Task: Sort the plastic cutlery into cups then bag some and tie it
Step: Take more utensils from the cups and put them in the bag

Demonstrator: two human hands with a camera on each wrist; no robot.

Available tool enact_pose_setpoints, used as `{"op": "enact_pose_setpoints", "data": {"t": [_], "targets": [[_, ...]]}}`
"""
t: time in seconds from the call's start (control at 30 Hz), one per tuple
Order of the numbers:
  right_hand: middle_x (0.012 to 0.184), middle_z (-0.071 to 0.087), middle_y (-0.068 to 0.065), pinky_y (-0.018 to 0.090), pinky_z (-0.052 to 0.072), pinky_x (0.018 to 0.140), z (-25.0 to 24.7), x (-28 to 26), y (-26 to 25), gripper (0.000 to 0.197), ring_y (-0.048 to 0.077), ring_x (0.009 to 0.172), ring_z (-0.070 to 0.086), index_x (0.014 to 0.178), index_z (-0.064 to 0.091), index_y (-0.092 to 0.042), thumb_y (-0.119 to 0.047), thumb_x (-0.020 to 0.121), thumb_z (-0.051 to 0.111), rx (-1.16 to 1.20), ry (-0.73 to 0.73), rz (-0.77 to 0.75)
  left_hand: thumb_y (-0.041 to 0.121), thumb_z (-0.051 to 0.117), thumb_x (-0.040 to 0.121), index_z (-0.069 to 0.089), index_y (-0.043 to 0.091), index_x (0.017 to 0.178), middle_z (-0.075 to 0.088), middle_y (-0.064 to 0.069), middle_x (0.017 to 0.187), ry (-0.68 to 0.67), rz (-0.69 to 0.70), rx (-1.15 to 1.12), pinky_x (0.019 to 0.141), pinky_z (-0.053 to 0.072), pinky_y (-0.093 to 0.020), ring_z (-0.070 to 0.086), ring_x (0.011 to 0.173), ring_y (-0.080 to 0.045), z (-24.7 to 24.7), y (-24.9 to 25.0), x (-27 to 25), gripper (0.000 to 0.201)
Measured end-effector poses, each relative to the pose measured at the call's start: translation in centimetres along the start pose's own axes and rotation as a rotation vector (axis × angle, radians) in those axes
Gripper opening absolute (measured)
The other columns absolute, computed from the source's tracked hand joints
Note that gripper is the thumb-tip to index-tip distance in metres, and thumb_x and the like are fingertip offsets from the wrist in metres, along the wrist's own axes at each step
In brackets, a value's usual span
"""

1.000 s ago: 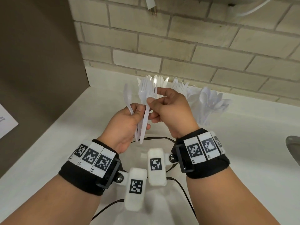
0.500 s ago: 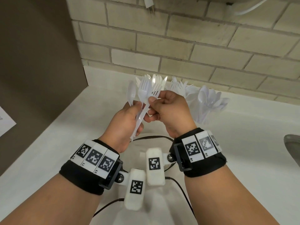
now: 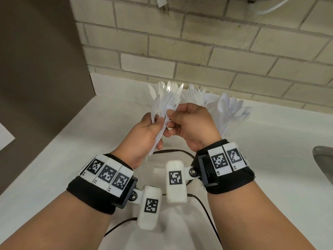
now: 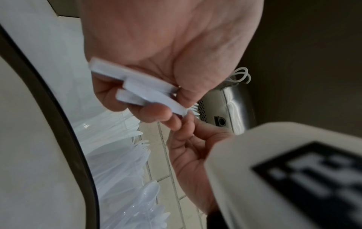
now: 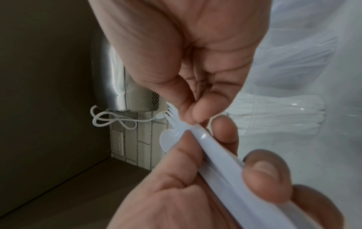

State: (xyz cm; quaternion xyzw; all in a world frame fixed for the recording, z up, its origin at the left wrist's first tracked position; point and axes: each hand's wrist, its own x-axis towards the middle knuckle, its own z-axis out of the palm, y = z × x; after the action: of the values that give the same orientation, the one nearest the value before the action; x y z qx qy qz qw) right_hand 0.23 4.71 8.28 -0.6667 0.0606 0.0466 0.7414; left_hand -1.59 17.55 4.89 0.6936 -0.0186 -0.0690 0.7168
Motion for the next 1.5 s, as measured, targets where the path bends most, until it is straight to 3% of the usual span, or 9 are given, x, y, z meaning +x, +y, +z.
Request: {"op": "enact_pose_setpoints", "data": {"t": [0.27,0.43,0.67,0.83,1.07,1.23,1.3,1.4,1.5], "targets": [[0.051,0.053,0.007,0.025,0.045,0.043,-0.3,-0.3,0.1,0.021,0.018,0.039,0.046,0.073,0.053,-0.009,0.001,0.085,0.066,0.044,-0.034,0.023,0.028,0.039,0.1,0.044,0.01,0.115,0.062,-0.004,0.074,0.019,0.07,0.153,0.059,0.045,-0.033,0.052,0.058,-0.023,0.4,0.3,-0.1,0.023],[0.053,0.052,0.005,0.024,0.045,0.043,-0.3,-0.1,0.7,0.011,0.014,0.042,0.047,0.079,0.061,-0.006,-0.007,0.09,0.063,0.09,-0.061,0.027,0.03,0.034,0.101,0.043,0.013,0.114,0.067,-0.006,0.08,0.053,0.023,0.176,0.063,0.049,-0.033,0.06,0.055,-0.023,0.3,-0.2,0.0,0.023],[0.079,0.06,0.012,0.025,0.056,0.056,-5.4,2.6,-2.7,0.013,0.013,0.057,0.056,0.104,0.057,0.001,-0.007,0.094,0.057,0.041,0.23,-0.267,0.035,0.038,0.1,0.046,0.029,0.097,0.066,0.001,0.091,0.219,-0.074,0.084,0.06,0.046,-0.029,0.066,0.067,-0.018,-1.5,-0.5,-0.1,0.011],[0.08,0.062,0.006,0.031,0.058,0.056,-8.4,7.4,-4.4,0.012,0.015,0.053,0.06,0.096,0.054,-0.018,-0.009,0.091,0.058,-0.332,0.495,-0.513,0.038,0.045,0.097,0.051,0.019,0.091,0.049,0.002,0.07,0.183,-0.086,0.088,0.042,0.029,-0.023,0.033,0.045,-0.009,-1.9,-0.4,-0.2,0.021],[0.081,0.063,0.012,0.034,0.059,0.055,-10.0,12.9,-1.5,0.021,0.019,0.053,0.061,0.11,0.048,-0.01,-0.015,0.092,0.058,-0.586,0.447,-0.245,0.044,0.045,0.095,0.055,0.015,0.099,0.043,0.002,0.069,0.097,-0.134,0.025,0.038,0.026,-0.019,0.028,0.046,-0.008,-1.5,0.2,-0.4,0.031],[0.081,0.07,0.009,0.044,0.061,0.069,-10.0,14.3,-0.7,0.004,0.029,0.071,0.072,0.086,0.06,-0.019,-0.015,0.087,0.06,-0.734,0.427,-0.143,0.022,0.051,0.094,0.055,0.011,0.097,0.044,0.0,0.07,0.041,-0.178,0.015,0.043,0.025,-0.023,0.029,0.05,-0.011,-1.4,-0.1,-0.2,0.012],[0.092,0.072,0.012,0.043,0.059,0.077,-10.3,14.8,-0.4,0.009,0.03,0.083,0.072,0.083,0.064,-0.019,-0.013,0.086,0.059,-0.804,0.395,-0.09,0.009,0.048,0.092,0.059,0.011,0.101,0.05,-0.003,0.073,0.014,-0.185,0.012,0.049,0.03,-0.027,0.035,0.053,-0.013,-1.3,-0.3,-0.2,0.014],[0.113,0.069,0.007,0.028,0.048,0.096,-10.3,14.1,-0.8,0.025,0.027,0.106,0.065,0.11,0.067,-0.014,-0.01,0.088,0.055,-0.888,0.405,-0.122,0.009,0.042,0.098,0.062,0.012,0.103,0.056,-0.003,0.074,-0.026,-0.156,0.06,0.053,0.039,-0.029,0.046,0.055,-0.012,-0.9,-0.6,-0.3,0.02],[0.115,0.067,0.001,0.02,0.044,0.089,-8.6,10.3,-2.5,0.025,0.018,0.103,0.063,0.114,0.066,-0.014,-0.015,0.092,0.054,-0.9,0.402,-0.358,0.016,0.04,0.101,0.062,0.014,0.102,0.056,0.001,0.072,-0.054,-0.115,0.099,0.055,0.041,-0.027,0.049,0.054,-0.01,-0.7,-0.7,-0.3,0.022]]}}
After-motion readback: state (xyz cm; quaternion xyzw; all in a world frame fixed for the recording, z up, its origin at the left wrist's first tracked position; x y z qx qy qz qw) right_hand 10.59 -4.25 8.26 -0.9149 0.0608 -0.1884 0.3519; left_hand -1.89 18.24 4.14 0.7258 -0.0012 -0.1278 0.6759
